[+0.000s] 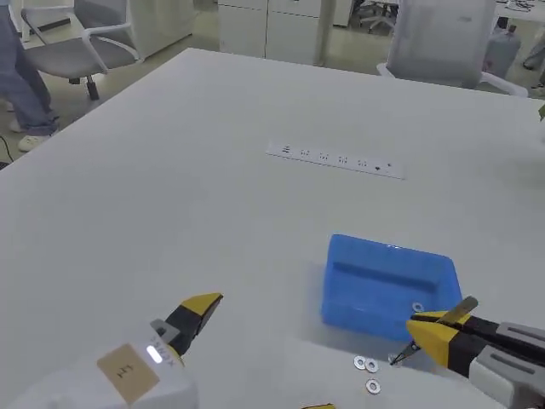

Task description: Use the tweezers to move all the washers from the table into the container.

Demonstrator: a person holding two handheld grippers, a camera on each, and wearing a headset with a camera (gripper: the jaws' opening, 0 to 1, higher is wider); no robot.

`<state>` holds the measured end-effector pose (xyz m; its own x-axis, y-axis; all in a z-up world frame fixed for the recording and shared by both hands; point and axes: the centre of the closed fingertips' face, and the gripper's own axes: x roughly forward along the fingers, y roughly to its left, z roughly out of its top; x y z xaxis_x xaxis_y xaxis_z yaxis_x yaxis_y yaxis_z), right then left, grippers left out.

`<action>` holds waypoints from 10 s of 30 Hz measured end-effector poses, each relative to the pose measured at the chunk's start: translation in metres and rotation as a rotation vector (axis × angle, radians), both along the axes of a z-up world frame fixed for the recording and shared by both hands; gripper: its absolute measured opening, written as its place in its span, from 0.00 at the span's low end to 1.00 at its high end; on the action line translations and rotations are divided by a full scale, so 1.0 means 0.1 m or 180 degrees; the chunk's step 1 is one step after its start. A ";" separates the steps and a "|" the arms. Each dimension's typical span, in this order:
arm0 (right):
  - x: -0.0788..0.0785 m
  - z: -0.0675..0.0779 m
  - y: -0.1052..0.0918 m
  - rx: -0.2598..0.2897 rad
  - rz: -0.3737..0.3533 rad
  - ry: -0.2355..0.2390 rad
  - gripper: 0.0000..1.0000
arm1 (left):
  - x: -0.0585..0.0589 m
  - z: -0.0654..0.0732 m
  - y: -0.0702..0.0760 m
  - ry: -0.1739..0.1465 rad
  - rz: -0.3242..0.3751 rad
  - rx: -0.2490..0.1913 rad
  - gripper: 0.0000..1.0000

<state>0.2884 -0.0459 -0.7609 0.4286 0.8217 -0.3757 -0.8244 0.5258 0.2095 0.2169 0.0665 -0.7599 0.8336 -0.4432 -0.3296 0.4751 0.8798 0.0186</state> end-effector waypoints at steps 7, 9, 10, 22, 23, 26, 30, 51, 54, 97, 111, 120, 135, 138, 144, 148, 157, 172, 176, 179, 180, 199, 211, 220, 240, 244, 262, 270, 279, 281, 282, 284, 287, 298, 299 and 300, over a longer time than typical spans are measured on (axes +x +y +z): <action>0.23 0.15 -0.04 0.0148 -0.0119 0.0054 0.02 | 0.00 0.01 0.02 -0.0004 0.0028 -0.0016 0.82; 0.30 0.18 -0.04 0.0148 -0.0133 0.0053 0.02 | 0.00 0.01 0.02 -0.0006 0.0032 -0.0014 0.82; 0.33 0.20 -0.04 0.0147 -0.0132 0.0055 0.02 | 0.00 0.01 0.02 -0.0007 0.0029 -0.0016 0.82; 0.67 0.14 -0.03 0.0096 -0.0134 0.0135 0.02 | 0.01 0.00 0.02 0.0003 0.0030 -0.0017 0.82; 0.69 0.11 -0.02 0.0065 -0.0099 0.0144 0.02 | 0.01 0.00 0.02 0.0002 0.0031 -0.0014 0.82; 0.76 0.00 -0.02 -0.0024 -0.0050 0.0194 0.02 | 0.00 0.00 0.01 0.0010 0.0020 -0.0019 0.82; 0.84 -0.10 -0.01 -0.0139 -0.0018 0.0218 0.02 | 0.00 0.00 0.02 0.0009 0.0015 -0.0008 0.82; 1.03 -0.52 -0.01 -0.0649 0.0036 0.0217 0.02 | 0.00 -0.02 0.02 0.0041 0.0014 -0.0011 0.82; 1.02 -0.53 -0.01 -0.0640 0.0038 0.0226 0.02 | 0.00 -0.03 0.02 0.0053 0.0011 -0.0006 0.82; 0.31 -0.03 0.07 0.0434 -0.0143 0.0396 0.03 | -0.02 -0.03 -0.03 0.0063 -0.0062 0.0006 0.81; 0.11 -0.33 0.14 0.0278 -0.0032 0.0650 0.03 | -0.01 -0.04 -0.03 0.0069 -0.0057 -0.0003 0.81; 0.02 -0.48 0.15 0.0149 0.0040 0.0756 0.03 | -0.02 -0.05 -0.03 0.0081 -0.0066 0.0001 0.81; -0.11 -0.58 0.19 -0.0189 0.0292 0.0616 0.04 | -0.02 -0.06 -0.03 0.0094 -0.0075 0.0028 0.80; -0.16 -0.60 0.21 -0.0419 0.0469 0.0340 0.03 | -0.02 -0.06 -0.03 0.0090 -0.0079 0.0040 0.80; -0.23 -0.61 0.26 -0.0560 0.0713 0.0109 0.04 | -0.02 -0.06 -0.03 0.0089 -0.0082 0.0039 0.80; -0.34 -0.63 0.29 -0.0723 0.0948 -0.0137 0.04 | -0.02 -0.06 -0.03 0.0090 -0.0081 0.0041 0.80; -0.33 -0.64 0.25 -0.0847 0.0900 -0.0329 0.01 | -0.02 -0.06 -0.03 0.0092 -0.0087 0.0039 0.80; -0.01 -0.38 0.07 0.0132 -0.0130 0.0500 0.01 | -0.02 -0.06 -0.03 0.0103 -0.0089 0.0041 0.80; 0.05 -0.22 0.04 0.0216 -0.0184 0.0461 0.02 | -0.03 -0.07 -0.04 0.0109 -0.0108 0.0044 0.80; 0.11 -0.13 0.02 0.0306 -0.0228 0.0479 0.02 | -0.03 -0.07 -0.04 0.0107 -0.0106 0.0042 0.80; 0.12 -0.10 0.02 0.0328 -0.0245 0.0474 0.02 | -0.03 -0.07 -0.04 0.0109 -0.0108 0.0038 0.80; 0.50 0.10 -0.02 0.0403 -0.0309 0.0370 0.02 | -0.05 -0.10 -0.12 0.0155 -0.0230 0.0079 0.81; 0.81 0.14 -0.07 0.0206 -0.0299 0.0166 0.02 | -0.03 -0.05 -0.08 0.0068 -0.0152 0.0086 0.82; 0.90 0.02 0.01 -0.0082 -0.0174 0.0079 0.02 | 0.00 0.00 -0.02 -0.0028 -0.0034 0.0073 0.83; 1.02 -0.16 0.10 -0.0458 -0.0006 0.0067 0.02 | 0.01 0.07 -0.03 -0.0104 -0.0033 -0.0066 0.83; 1.02 -0.21 0.12 -0.0513 0.0027 0.0080 0.02 | 0.01 0.08 -0.03 -0.0109 -0.0035 -0.0089 0.84; 1.02 -0.42 0.18 -0.0728 0.0155 0.0157 0.02 | 0.01 0.12 -0.03 -0.0143 -0.0019 -0.0189 0.84; 1.01 -0.48 0.19 -0.0789 0.0177 0.0200 0.02 | 0.01 0.12 -0.04 -0.0136 -0.0036 -0.0217 0.84; 0.96 -0.62 0.17 -0.0979 0.0232 0.0166 0.03 | 0.01 0.13 -0.03 -0.0153 -0.0031 -0.0244 0.84; 0.97 -0.61 0.18 -0.0971 0.0227 0.0103 0.03 | 0.01 0.13 -0.03 -0.0148 -0.0023 -0.0255 0.83; 0.96 -0.61 0.18 -0.0988 0.0222 0.0120 0.03 | 0.01 0.13 -0.03 -0.0151 -0.0022 -0.0261 0.83; 0.97 -0.60 0.17 -0.1008 0.0217 0.0089 0.03 | 0.01 0.14 -0.03 -0.0156 -0.0020 -0.0268 0.83; 0.97 -0.55 0.17 -0.0996 0.0197 0.0044 0.03 | 0.01 0.15 -0.02 -0.0170 -0.0016 -0.0278 0.83; 0.93 -0.24 0.19 -0.0748 0.0106 -0.0128 0.03 | 0.01 0.15 -0.03 -0.0164 -0.0028 -0.0302 0.83; 0.92 -0.22 0.20 -0.0728 0.0108 -0.0144 0.03 | 0.01 0.15 -0.03 -0.0162 -0.0034 -0.0305 0.83; 0.93 -0.21 0.19 -0.0708 0.0111 -0.0149 0.03 | 0.01 0.15 -0.04 -0.0156 -0.0040 -0.0306 0.83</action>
